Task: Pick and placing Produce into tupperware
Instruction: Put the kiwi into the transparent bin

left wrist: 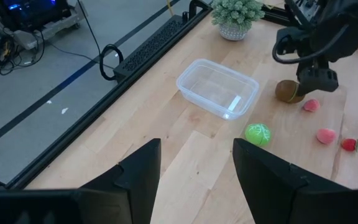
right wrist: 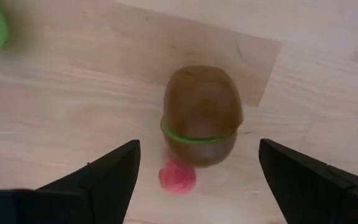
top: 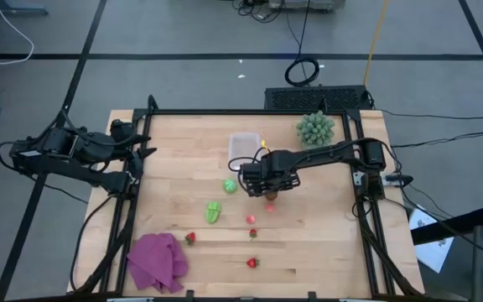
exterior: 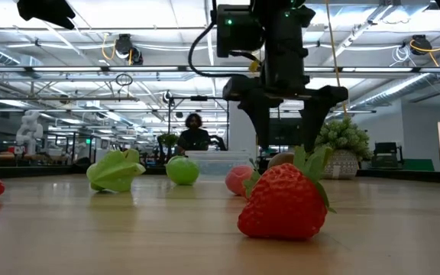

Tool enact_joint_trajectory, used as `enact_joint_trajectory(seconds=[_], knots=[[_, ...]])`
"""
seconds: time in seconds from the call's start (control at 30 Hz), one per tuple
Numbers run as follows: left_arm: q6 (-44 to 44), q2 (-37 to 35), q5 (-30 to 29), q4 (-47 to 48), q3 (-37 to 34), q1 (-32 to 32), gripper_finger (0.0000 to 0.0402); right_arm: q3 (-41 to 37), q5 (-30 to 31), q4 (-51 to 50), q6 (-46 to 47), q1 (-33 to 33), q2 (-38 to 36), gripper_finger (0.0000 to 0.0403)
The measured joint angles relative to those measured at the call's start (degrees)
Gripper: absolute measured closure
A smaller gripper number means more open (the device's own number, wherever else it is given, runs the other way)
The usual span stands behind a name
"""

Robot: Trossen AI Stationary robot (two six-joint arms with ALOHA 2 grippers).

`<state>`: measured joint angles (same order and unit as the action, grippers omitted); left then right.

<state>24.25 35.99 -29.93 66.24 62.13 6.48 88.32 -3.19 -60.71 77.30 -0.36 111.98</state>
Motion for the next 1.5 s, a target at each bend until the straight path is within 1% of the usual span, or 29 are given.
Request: enact_joint_trajectory(seconds=[0.27, 0.5, 0.73, 1.5], knots=[[0.00, 0.00, 0.00, 0.00, 0.00, 0.00, 0.0197, -2.44, -0.06, 3.19, -1.25, -0.48, -0.02, 0.0083], [0.00, 0.01, 0.00, 0.01, 0.00, -0.01, 0.0197, -6.78, -0.06, 9.18, -1.94, -0.90, -0.02, 0.0083], [0.00, 0.00, 0.00, 0.00, 0.00, 0.00, 0.0197, -7.07, -0.08, 9.30, -2.51, -1.14, -0.02, 0.0084], [0.00, 0.01, 0.01, 0.00, 0.00, -0.02, 0.0197, -7.03, -0.13, 9.43, -0.88, -1.46, -0.02, 0.0134]])
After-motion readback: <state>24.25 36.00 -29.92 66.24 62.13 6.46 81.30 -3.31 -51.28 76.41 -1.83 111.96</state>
